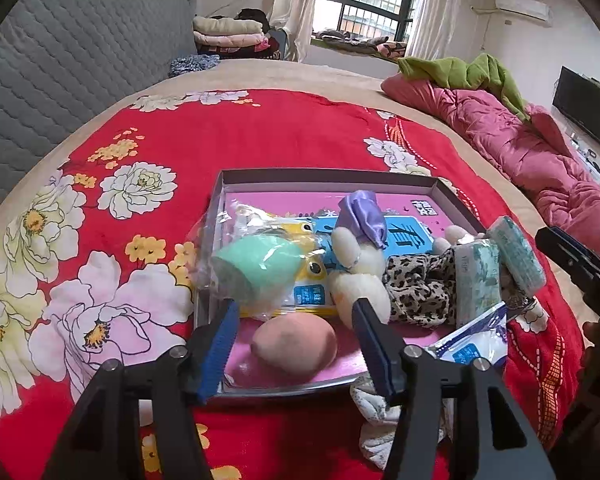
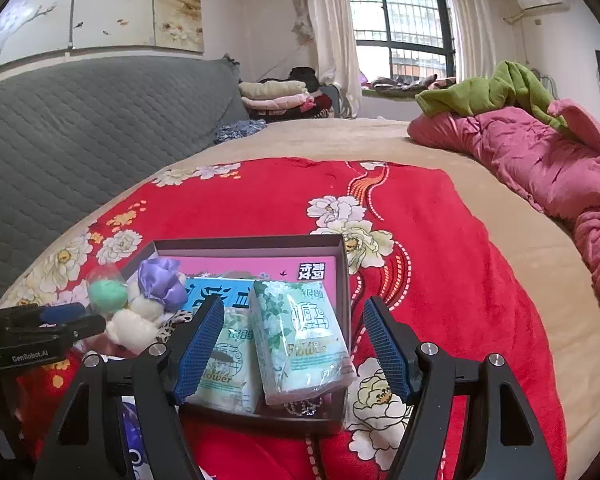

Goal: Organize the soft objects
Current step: 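Lower the sponge into the box and open left tool while right tool releases the tissue pack, then withdraw both open tools toward the floral scrunchie and cartoon bag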

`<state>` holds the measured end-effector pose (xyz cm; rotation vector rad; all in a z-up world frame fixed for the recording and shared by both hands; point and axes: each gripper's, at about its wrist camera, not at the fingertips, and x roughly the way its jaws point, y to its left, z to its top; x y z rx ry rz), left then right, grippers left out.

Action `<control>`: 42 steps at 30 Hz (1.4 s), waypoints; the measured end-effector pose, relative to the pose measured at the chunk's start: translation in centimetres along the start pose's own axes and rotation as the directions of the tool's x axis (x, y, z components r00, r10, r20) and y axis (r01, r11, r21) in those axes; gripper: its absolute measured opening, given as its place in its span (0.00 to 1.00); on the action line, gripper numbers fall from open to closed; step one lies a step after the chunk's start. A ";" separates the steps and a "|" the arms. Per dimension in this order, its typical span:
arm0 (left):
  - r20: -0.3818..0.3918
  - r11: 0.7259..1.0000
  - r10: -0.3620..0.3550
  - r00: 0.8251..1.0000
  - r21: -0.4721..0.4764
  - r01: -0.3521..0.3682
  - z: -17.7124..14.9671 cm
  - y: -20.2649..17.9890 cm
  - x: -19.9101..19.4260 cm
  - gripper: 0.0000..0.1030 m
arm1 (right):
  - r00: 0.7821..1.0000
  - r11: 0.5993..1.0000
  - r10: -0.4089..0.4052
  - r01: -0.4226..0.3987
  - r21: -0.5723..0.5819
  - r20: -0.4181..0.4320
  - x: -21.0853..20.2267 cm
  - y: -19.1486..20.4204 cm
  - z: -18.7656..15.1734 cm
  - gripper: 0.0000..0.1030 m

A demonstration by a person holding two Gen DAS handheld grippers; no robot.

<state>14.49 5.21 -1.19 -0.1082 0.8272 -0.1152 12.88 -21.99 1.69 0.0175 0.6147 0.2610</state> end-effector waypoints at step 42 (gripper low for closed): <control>0.056 1.000 -0.018 0.998 0.022 0.016 -2.2 -0.9 -5.7 0.63 | 0.994 0.988 0.100 -0.104 -0.118 -0.038 -5.6 5.3 -2.5 0.73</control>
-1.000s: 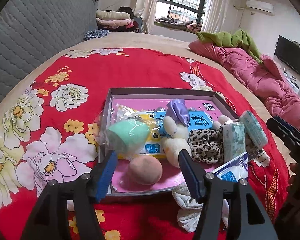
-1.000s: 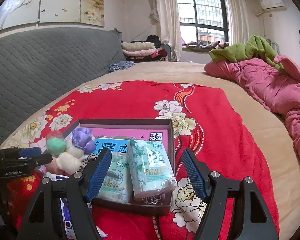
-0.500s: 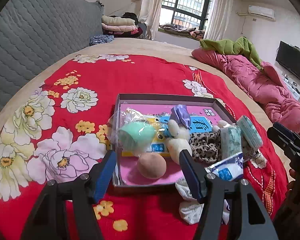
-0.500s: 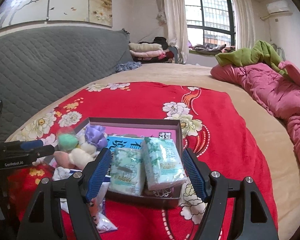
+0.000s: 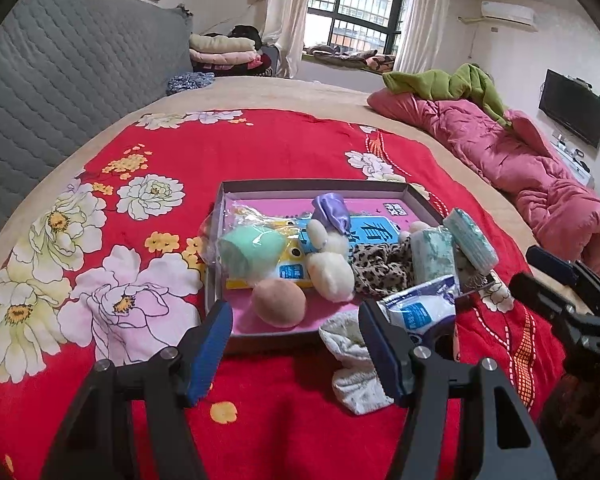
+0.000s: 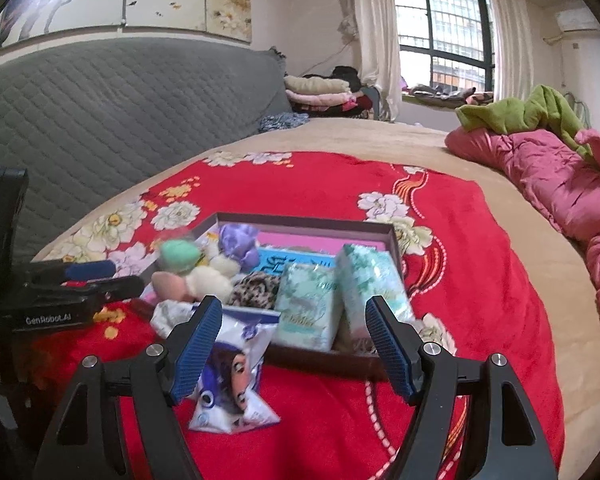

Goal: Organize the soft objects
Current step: 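Withdraw both open tools toward the floral scrunchie and cartoon bag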

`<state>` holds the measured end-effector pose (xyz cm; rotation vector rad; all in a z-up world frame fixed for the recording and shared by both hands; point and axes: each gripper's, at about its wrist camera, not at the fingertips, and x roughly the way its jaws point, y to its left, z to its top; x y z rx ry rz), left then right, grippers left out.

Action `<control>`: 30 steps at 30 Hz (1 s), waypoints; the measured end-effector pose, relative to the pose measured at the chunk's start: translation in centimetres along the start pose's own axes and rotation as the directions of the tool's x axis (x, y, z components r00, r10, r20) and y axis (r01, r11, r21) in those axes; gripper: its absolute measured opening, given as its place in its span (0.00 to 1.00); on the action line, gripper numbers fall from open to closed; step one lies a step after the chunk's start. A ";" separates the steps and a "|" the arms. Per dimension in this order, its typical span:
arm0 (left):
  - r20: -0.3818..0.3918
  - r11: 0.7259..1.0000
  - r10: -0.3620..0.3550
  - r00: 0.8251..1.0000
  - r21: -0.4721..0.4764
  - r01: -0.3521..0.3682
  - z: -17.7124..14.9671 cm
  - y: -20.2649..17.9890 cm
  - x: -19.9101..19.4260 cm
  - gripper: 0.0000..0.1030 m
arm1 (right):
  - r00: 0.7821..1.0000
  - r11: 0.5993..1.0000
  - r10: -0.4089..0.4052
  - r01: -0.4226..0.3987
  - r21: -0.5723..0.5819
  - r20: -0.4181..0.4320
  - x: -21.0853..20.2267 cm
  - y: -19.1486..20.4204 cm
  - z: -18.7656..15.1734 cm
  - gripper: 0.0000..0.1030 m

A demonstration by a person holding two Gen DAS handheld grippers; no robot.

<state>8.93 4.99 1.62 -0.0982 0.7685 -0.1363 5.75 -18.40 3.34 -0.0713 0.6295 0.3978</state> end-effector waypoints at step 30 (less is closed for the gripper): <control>-0.124 0.999 -0.049 0.991 0.010 0.051 -4.0 -2.1 -0.3 0.63 | 0.989 0.997 0.064 -0.070 -0.037 -0.133 -1.5 3.8 -3.8 0.73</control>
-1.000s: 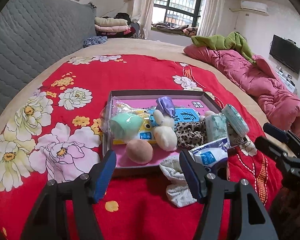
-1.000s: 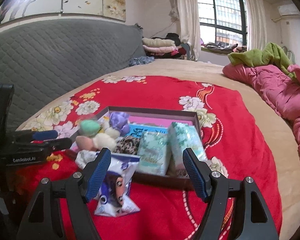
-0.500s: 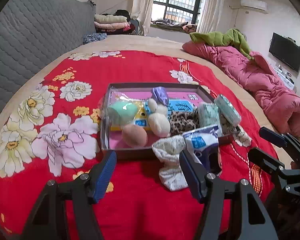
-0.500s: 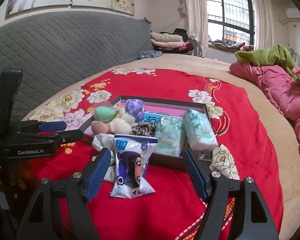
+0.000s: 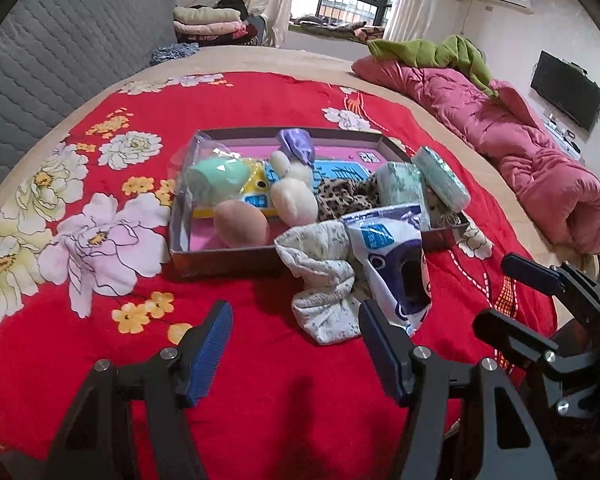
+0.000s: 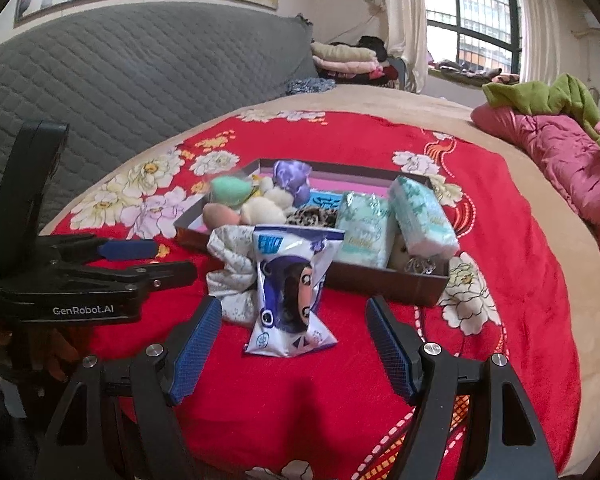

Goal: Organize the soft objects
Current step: 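Withdraw both open tools toward the floral scrunchie and cartoon bag, then grasp the floral scrunchie with left tool while right tool grasps the blue-white cartoon bag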

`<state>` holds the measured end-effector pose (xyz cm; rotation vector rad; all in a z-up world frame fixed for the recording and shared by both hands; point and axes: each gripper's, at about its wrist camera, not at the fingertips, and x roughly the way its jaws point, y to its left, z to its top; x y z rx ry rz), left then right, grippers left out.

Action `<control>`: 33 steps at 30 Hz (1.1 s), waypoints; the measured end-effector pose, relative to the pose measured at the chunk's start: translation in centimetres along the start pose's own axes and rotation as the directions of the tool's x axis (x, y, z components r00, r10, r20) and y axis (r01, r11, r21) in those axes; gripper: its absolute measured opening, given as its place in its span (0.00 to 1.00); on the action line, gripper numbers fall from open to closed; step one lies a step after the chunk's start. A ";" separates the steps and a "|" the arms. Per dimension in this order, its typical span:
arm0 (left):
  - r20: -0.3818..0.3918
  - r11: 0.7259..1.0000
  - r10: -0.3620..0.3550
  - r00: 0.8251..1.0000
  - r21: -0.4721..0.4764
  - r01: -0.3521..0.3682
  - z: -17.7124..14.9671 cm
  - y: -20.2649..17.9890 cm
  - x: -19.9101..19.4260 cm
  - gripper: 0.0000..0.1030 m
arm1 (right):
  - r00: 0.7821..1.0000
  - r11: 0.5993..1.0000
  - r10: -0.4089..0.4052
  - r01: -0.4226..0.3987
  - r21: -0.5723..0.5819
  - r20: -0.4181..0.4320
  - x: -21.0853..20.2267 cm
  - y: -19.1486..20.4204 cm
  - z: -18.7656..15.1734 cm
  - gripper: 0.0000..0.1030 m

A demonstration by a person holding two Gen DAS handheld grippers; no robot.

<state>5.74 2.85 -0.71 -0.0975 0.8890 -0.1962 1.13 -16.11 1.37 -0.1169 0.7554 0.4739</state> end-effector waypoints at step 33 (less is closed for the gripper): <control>-0.105 0.999 -0.050 0.993 0.001 0.051 0.9 0.0 6.2 0.63 | 0.991 1.000 -0.001 0.003 0.012 -0.137 8.9 -1.6 -0.2 0.73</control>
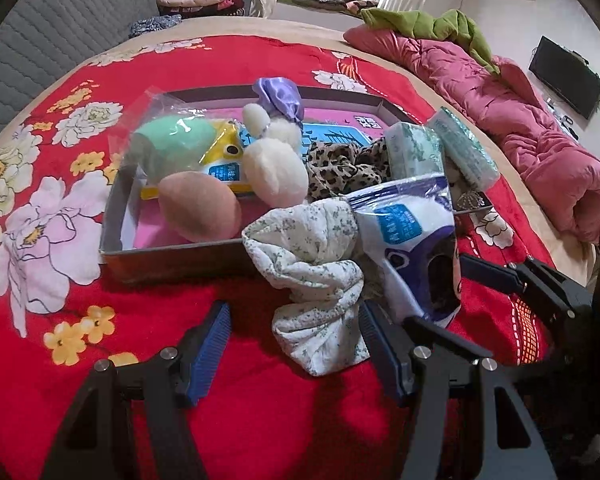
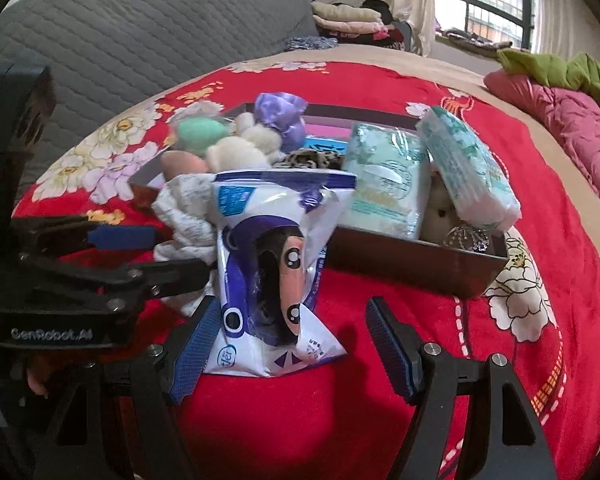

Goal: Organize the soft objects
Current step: 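Grasp the floral scrunchie with left tool while right tool grasps the blue-white cartoon bag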

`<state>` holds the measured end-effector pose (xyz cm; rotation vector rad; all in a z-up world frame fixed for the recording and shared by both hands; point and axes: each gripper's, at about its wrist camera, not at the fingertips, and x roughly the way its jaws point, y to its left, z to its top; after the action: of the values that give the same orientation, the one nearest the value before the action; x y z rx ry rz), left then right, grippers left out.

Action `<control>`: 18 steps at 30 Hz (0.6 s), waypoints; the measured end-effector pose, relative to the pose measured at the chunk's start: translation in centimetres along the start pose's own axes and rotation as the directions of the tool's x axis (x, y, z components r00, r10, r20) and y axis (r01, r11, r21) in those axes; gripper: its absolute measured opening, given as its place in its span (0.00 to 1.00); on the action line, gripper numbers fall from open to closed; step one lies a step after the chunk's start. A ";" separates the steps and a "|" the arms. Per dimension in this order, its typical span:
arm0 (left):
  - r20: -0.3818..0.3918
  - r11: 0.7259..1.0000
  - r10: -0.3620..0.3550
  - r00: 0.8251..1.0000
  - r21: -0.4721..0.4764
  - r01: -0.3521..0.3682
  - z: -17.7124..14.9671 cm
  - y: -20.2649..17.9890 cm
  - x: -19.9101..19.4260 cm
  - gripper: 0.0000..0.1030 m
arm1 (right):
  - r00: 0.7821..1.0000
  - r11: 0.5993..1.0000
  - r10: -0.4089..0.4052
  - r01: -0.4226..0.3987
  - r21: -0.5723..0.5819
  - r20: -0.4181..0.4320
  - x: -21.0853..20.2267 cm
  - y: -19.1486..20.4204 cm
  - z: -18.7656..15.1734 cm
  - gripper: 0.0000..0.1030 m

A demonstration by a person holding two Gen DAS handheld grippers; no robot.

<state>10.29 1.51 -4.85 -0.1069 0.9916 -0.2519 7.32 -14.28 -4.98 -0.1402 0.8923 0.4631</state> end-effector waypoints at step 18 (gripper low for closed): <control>-0.004 0.997 -0.076 0.997 0.003 0.076 0.9 -0.2 1.2 0.29 | 1.000 1.000 -0.021 0.021 0.002 -0.016 0.7 -1.2 1.1 0.45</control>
<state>11.61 1.02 -5.32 -0.1415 0.9919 -0.3234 9.05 -14.76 -4.93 -0.1510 0.9058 0.4424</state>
